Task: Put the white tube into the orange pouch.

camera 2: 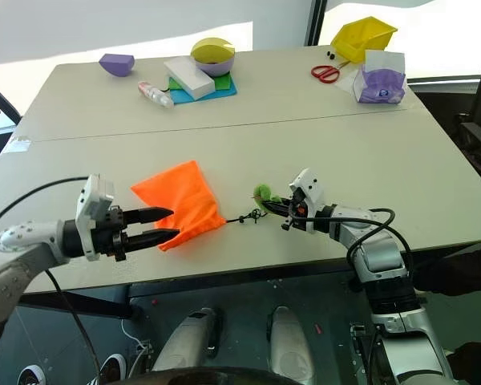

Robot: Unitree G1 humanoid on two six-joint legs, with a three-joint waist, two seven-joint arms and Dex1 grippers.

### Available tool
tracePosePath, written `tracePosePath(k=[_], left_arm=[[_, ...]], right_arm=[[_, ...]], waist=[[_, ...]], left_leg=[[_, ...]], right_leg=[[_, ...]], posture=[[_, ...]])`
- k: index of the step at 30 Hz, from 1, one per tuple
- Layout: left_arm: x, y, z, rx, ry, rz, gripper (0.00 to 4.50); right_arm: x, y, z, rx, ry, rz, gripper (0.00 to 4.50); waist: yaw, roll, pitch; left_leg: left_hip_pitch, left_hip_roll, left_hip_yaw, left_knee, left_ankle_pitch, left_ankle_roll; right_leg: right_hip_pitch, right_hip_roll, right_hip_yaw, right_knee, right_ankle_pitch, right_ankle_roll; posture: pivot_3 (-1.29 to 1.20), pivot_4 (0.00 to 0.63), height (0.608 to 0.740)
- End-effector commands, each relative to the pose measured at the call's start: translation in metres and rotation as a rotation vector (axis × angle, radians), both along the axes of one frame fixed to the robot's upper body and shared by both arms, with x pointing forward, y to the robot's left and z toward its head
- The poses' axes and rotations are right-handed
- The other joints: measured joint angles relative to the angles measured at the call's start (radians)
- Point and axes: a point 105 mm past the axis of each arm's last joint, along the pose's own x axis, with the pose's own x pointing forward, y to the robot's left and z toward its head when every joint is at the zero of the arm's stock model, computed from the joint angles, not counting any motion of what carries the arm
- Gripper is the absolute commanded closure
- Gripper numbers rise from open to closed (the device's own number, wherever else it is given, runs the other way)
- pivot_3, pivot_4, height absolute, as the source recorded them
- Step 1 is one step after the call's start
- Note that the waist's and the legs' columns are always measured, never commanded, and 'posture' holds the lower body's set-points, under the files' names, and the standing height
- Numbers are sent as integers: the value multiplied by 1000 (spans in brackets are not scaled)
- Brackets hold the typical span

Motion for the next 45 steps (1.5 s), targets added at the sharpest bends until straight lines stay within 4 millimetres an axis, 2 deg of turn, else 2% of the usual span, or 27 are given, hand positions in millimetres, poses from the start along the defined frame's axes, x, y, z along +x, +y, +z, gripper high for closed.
tracePosePath(k=[1,5,9,14,18,23,28,34,37,39,45], left_arm=[[28,-19,4,-37,-33,22,1778],[48,-42,-2,-43,-68,-20,1778],[59,-67,-24,153,-257,-153,1778],[69,-87,-40,243,-392,-205,1778],[83,-93,-42,201,-431,-80,1778],[72,-106,-52,175,-398,-99,1778],[81,-100,-51,158,-356,-53,1778],[77,-101,-54,196,-380,-94,1778],[77,-100,-56,186,-367,-82,2669],[76,-99,-55,155,-319,-76,3635],[79,-93,-55,131,-263,-52,3635]], right_arm=[[3,4,19,27,-91,9,4500],[6,1,35,64,-136,-5,4500],[10,-1,50,105,-156,-43,4500],[12,1,46,88,-154,-57,4500],[11,4,45,95,-158,-59,4500],[13,6,46,101,-168,-64,4500],[15,7,49,101,-177,-63,4500],[15,5,55,100,-191,-62,4500],[16,4,55,95,-192,-66,4500],[15,5,54,92,-193,-61,4500],[15,6,54,87,-197,-57,4500]], waist=[[-1,0,0],[-8,0,0],[-4,-1,0],[-2,-1,0],[-1,-1,0],[-4,-1,0],[-3,-1,0],[-3,-1,0],[-3,-1,0],[-3,-1,0],[-4,-1,0]], left_leg=[[0,-1,0,2,0,0],[-1,-2,2,5,0,0],[-1,-1,3,7,0,0],[-2,-1,3,8,0,0],[-2,-1,3,8,-1,1],[-2,-1,3,8,-1,1],[-2,-1,3,10,-1,1],[-2,-1,3,10,-1,1],[-3,-1,3,10,-1,1],[-3,-1,3,10,-1,1],[-2,-1,3,10,-1,1]], right_leg=[[1,0,-1,0,0,1],[2,1,2,0,2,3],[1,2,2,0,4,3],[1,2,3,-1,4,2],[0,0,3,-1,5,4],[0,1,3,-1,6,7],[1,1,3,0,6,7],[1,1,3,0,6,7],[1,1,3,0,7,7],[1,1,3,0,7,7],[1,1,3,0,7,7]], posture=[[0,150,740],[0,150,740],[0,150,740],[0,150,740],[0,150,740],[0,150,740],[0,150,740],[0,150,740],[0,150,740],[0,150,740],[0,150,740]])
